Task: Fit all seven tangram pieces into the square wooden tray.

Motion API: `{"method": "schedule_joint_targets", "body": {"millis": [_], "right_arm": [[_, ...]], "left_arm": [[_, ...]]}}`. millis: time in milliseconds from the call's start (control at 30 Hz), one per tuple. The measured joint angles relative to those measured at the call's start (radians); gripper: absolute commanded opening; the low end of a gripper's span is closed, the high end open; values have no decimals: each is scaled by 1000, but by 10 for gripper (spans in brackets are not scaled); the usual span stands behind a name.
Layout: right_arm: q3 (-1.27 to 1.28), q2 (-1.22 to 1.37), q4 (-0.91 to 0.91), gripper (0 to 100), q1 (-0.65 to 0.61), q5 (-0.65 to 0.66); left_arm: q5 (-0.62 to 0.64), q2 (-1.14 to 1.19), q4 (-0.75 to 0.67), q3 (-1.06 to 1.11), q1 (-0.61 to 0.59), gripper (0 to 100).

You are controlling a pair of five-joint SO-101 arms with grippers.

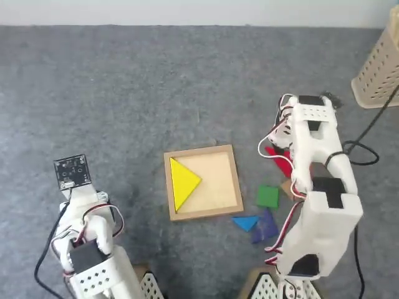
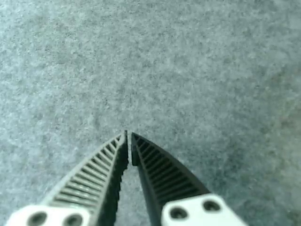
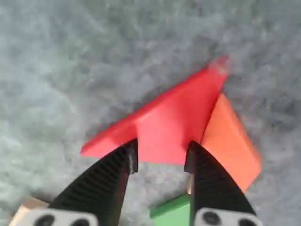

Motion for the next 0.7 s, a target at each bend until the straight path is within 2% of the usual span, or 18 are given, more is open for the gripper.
{"method": "schedule_joint_targets", "body": {"millis": [200, 500, 700], "right_arm": [[-55, 41, 2, 165, 29, -103], [-84, 49, 2, 169, 60, -117], [-103, 55, -5, 310, 81, -117]], "left_arm": [[0, 0, 0, 0, 0, 13], [0, 0, 0, 0, 0, 13], [0, 0, 0, 0, 0, 13]]}}
